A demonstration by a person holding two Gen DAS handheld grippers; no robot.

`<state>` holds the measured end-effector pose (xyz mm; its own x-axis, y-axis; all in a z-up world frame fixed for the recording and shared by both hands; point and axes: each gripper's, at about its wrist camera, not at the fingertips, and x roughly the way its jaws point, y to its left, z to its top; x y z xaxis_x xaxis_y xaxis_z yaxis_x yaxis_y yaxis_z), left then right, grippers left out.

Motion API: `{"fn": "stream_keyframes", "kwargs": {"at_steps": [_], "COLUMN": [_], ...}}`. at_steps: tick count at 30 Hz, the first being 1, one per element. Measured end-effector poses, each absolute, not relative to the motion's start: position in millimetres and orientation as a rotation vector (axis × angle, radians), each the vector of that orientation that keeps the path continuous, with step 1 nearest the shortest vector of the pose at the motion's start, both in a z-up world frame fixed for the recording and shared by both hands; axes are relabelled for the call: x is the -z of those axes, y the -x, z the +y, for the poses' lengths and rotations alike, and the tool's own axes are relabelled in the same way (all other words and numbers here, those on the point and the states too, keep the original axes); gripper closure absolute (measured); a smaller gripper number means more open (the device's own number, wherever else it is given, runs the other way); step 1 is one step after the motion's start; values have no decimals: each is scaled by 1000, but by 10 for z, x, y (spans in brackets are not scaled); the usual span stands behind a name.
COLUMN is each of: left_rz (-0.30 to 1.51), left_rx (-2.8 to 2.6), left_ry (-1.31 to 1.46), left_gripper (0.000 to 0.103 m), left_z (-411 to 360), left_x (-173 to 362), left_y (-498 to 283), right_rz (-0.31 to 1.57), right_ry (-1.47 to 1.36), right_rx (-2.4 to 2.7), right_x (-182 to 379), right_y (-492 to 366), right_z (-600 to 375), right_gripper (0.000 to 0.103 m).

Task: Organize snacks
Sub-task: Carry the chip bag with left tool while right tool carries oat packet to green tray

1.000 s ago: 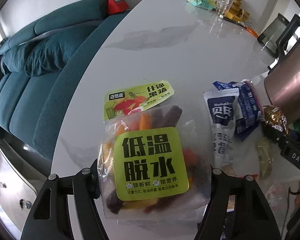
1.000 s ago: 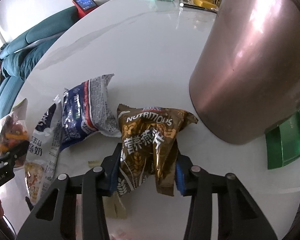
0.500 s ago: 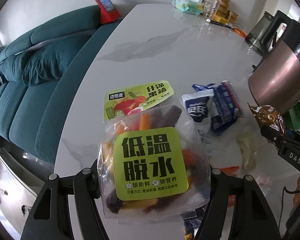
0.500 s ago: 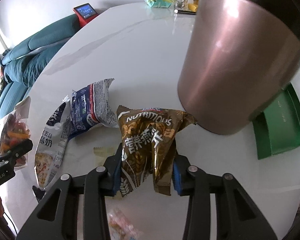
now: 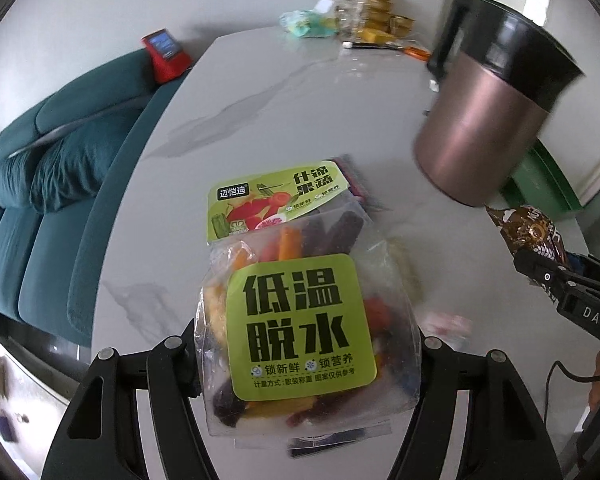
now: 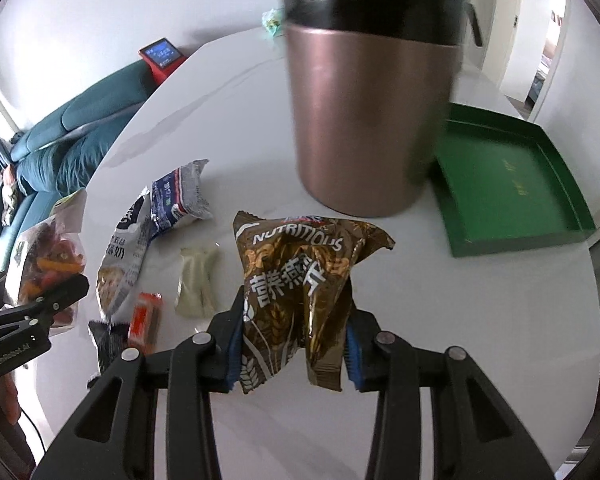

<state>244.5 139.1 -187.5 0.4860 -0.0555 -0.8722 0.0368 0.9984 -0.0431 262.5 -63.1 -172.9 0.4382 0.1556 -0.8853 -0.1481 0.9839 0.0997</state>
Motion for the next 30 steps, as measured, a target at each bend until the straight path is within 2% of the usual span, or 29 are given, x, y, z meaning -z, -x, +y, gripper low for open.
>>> {"fn": "stream_keyframes", "kwargs": {"at_steps": [15, 30], "left_rz": [1059, 1015], "left_rx": [111, 203], "left_ry": [-25, -44], "left_gripper": [40, 41], "left_z": [-257, -1742], "left_x": [1770, 1681], "left_y": [-2127, -2633], "right_rz": [1081, 1039], "right_ry": [-28, -39], "right_rx": [-227, -158], "right_x": [1519, 1393], "right_y": [-2340, -2697], "right_z": [-2172, -3580], "right_gripper": [60, 60]}}
